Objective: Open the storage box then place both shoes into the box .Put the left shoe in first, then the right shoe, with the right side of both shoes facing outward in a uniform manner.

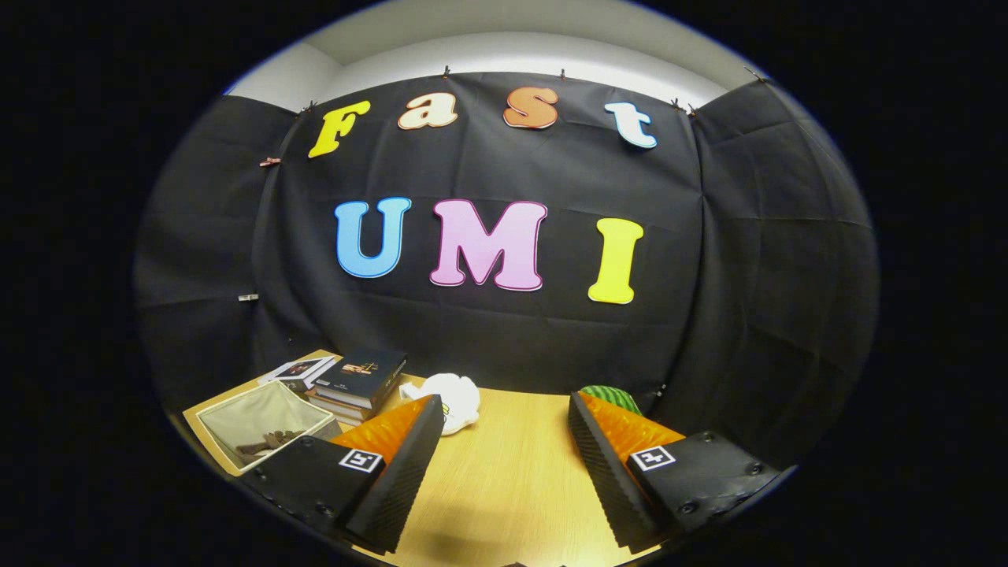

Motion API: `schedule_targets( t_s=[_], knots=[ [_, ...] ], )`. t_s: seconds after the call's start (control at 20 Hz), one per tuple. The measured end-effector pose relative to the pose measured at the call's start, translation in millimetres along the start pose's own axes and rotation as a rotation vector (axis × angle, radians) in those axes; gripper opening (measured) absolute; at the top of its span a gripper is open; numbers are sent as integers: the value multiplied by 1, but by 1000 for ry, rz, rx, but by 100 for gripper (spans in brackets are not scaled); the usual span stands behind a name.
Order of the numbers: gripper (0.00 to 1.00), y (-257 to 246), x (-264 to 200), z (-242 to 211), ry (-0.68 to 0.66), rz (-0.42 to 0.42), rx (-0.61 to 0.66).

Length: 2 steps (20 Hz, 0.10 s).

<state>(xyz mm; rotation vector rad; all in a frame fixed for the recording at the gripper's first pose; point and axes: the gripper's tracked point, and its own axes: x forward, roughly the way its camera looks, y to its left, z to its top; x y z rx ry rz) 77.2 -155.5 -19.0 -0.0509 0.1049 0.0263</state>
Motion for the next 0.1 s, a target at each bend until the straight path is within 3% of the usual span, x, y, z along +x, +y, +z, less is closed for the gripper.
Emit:
schedule_targets(
  t_s=[0.1],
  knots=[
    [98,-8,1,-6,10,-3,7]
  ],
)
